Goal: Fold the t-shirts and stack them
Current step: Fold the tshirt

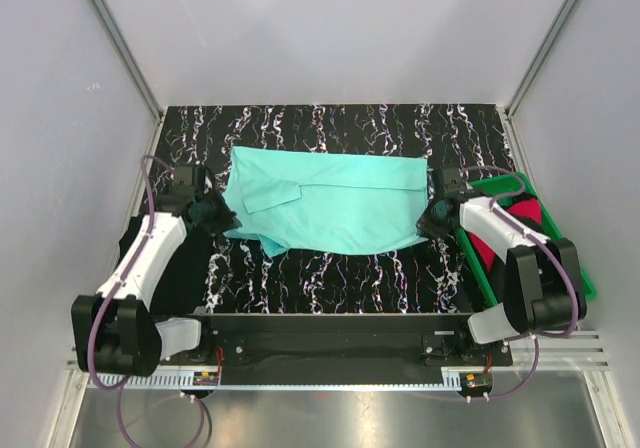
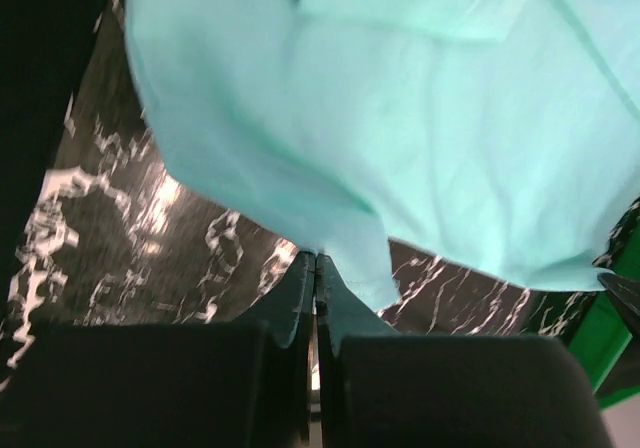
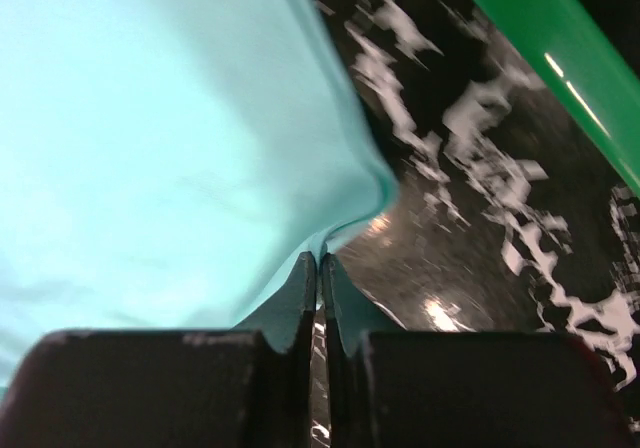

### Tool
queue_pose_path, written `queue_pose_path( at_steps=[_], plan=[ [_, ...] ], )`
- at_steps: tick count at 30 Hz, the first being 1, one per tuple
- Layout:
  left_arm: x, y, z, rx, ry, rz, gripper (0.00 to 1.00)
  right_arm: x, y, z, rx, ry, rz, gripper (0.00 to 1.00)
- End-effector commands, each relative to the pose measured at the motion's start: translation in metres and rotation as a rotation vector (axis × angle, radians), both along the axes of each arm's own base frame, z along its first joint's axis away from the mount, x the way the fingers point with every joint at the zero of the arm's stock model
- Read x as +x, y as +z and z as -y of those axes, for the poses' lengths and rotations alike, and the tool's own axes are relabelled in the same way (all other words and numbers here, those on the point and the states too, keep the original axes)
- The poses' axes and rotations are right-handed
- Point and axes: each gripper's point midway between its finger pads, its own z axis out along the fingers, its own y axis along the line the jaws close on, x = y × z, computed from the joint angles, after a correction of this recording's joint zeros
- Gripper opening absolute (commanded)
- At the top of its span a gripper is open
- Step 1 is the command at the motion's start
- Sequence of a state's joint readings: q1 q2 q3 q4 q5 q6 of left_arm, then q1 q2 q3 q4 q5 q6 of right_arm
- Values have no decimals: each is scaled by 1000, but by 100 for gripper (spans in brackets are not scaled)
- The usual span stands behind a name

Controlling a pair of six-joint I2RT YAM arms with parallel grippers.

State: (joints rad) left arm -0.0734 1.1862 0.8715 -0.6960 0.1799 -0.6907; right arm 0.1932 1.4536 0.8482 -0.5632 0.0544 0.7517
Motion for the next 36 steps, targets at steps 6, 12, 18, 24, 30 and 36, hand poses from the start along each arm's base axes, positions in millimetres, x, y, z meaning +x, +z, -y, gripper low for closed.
queue_pose_path(
  at_steps=[6,12,18,24,30,36],
  plan=[
    [93,30,9,-15,-27,96,0,52,11,5,4,144,-46,1],
    [140,42,8,-21,-2,124,0,80,12,17,-12,163,-48,1],
    [180,48,7,-50,10,141,0,103,17,19,14,171,-42,1],
    [205,42,0,-79,31,133,0,121,19,19,24,171,-35,1],
    [220,36,3,-108,26,123,0,132,13,19,28,166,-52,1],
    [233,29,3,-119,24,119,0,142,9,22,31,160,-62,1]
  ],
)
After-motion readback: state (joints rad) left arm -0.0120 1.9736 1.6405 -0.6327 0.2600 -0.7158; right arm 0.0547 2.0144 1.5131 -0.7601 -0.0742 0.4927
